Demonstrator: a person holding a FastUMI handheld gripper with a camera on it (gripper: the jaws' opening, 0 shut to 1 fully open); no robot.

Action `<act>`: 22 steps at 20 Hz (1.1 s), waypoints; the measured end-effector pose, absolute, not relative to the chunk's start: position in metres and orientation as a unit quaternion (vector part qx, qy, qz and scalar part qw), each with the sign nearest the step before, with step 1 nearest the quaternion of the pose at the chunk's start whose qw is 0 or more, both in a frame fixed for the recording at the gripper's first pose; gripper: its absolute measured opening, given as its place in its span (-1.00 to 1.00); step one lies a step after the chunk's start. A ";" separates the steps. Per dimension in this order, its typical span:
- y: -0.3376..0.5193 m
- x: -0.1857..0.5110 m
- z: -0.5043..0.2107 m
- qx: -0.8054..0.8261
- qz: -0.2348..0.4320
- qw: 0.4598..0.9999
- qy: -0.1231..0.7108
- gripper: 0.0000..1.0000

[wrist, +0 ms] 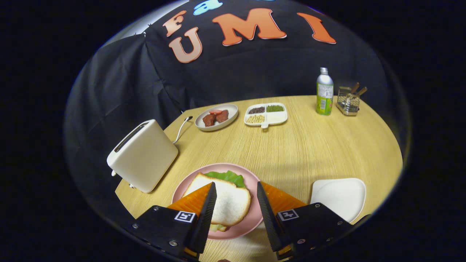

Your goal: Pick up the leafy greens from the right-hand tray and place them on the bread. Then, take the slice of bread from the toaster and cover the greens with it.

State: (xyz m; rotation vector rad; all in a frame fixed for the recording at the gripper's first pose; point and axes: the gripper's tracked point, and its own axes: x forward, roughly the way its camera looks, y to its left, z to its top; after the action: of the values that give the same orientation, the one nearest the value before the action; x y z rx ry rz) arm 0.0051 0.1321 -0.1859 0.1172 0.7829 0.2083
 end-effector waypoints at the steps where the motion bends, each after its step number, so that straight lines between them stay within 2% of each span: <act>1: 0.130 0.011 -0.173 0.054 0.098 0.928 0.356 0.37; 8: 0.111 0.038 -0.090 0.022 0.060 0.980 0.189 0.69; 12: 0.099 0.043 -0.051 -0.003 0.034 0.993 0.116 0.80; 17: 0.095 0.038 -0.013 -0.029 0.010 0.999 0.045 0.82; 22: 0.094 0.028 -0.001 -0.034 0.000 0.999 0.019 0.82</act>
State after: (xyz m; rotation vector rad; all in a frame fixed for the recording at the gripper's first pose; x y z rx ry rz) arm 0.0278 0.0942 -0.0005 -0.0679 0.0379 -0.0007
